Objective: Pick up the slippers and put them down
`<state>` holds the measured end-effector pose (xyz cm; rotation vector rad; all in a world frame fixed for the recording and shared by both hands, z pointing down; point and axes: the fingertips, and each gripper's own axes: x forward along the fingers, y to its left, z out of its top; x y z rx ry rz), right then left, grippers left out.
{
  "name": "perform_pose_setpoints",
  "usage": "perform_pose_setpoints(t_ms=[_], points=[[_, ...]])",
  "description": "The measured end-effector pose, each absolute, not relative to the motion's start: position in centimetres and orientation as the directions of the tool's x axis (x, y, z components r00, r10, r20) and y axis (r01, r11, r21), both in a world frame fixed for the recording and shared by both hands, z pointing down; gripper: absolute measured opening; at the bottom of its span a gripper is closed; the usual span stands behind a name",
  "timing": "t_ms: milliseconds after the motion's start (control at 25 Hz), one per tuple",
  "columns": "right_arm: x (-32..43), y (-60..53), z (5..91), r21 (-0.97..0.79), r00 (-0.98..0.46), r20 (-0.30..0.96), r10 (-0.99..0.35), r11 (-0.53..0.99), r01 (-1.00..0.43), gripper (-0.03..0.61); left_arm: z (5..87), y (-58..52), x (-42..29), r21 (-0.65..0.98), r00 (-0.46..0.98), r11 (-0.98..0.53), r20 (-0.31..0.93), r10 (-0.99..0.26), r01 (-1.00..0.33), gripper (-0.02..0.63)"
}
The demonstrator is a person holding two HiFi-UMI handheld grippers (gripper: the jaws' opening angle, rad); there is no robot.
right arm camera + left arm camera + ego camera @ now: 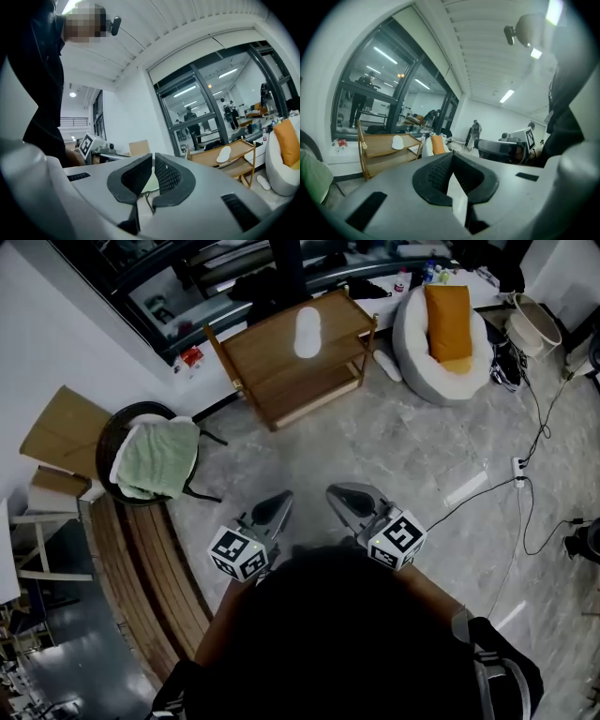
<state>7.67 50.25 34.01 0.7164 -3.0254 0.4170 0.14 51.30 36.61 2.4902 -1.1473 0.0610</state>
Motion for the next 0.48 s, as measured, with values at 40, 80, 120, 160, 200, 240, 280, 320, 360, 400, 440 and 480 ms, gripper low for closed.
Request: perform_pose_setpoints(t_ms=[40, 80, 120, 160, 200, 240, 280, 320, 360, 400, 440, 480], points=[[7.8, 50.2, 34.0, -0.256, -0.898, 0.063, -0.436, 0.862, -0.436, 0.026, 36.6, 51.2, 0.3, 0.334, 0.663, -0.586, 0.203, -0.72, -0.738, 0.011], [8.0, 50.2, 34.0, -0.256, -0.9, 0.061, -0.431, 0.865, -0.432, 0.026, 36.6, 51.1, 0.4, 0.334, 0.663, -0.586, 0.204, -0.72, -0.739, 0.011], [8.1, 50.2, 34.0, -0.255, -0.903, 0.059, -0.425, 0.868, -0.425, 0.026, 36.6, 51.0, 0.6, 0.333, 0.663, -0.585, 0.206, -0.72, -0.739, 0.011], [8.2, 50.3, 34.0, -0.255, -0.907, 0.055, -0.418, 0.872, -0.418, 0.026, 36.6, 51.0, 0.7, 0.332, 0.661, -0.584, 0.208, -0.721, -0.741, 0.011], [8.3, 50.3, 34.0, -0.255, -0.91, 0.052, -0.41, 0.876, -0.409, 0.026, 36.6, 50.9, 0.8, 0.331, 0.659, -0.582, 0.211, -0.722, -0.743, 0.011], [8.4, 50.4, 34.0, -0.258, -0.914, 0.048, -0.404, 0.879, -0.402, 0.026, 36.7, 50.9, 0.9, 0.33, 0.656, -0.578, 0.213, -0.724, -0.746, 0.011], [8.6, 50.4, 34.0, -0.259, -0.916, 0.045, -0.399, 0.881, -0.396, 0.026, 36.7, 50.8, 0.9, 0.33, 0.651, -0.573, 0.216, -0.728, -0.75, 0.011], [8.7, 50.3, 34.0, -0.26, -0.917, 0.042, -0.396, 0.882, -0.393, 0.026, 36.7, 50.8, 0.9, 0.33, 0.646, -0.568, 0.218, -0.731, -0.754, 0.011], [8.8, 50.1, 34.0, -0.259, -0.918, 0.04, -0.395, 0.883, -0.391, 0.026, 36.8, 50.7, 0.9, 0.33, 0.642, -0.563, 0.22, -0.734, -0.758, 0.011], [9.0, 50.0, 34.0, -0.258, -0.917, 0.038, -0.396, 0.883, -0.392, 0.026, 36.8, 50.6, 0.9, 0.329, 0.639, -0.56, 0.222, -0.737, -0.76, 0.011], [9.2, 49.8, 34.0, -0.258, -0.917, 0.037, -0.398, 0.883, -0.393, 0.026, 36.8, 50.5, 1.0, 0.329, 0.636, -0.557, 0.224, -0.738, -0.762, 0.011], [9.4, 49.6, 34.0, -0.259, -0.916, 0.036, -0.399, 0.882, -0.394, 0.026, 36.8, 50.4, 1.0, 0.327, 0.634, -0.555, 0.226, -0.739, -0.764, 0.011]])
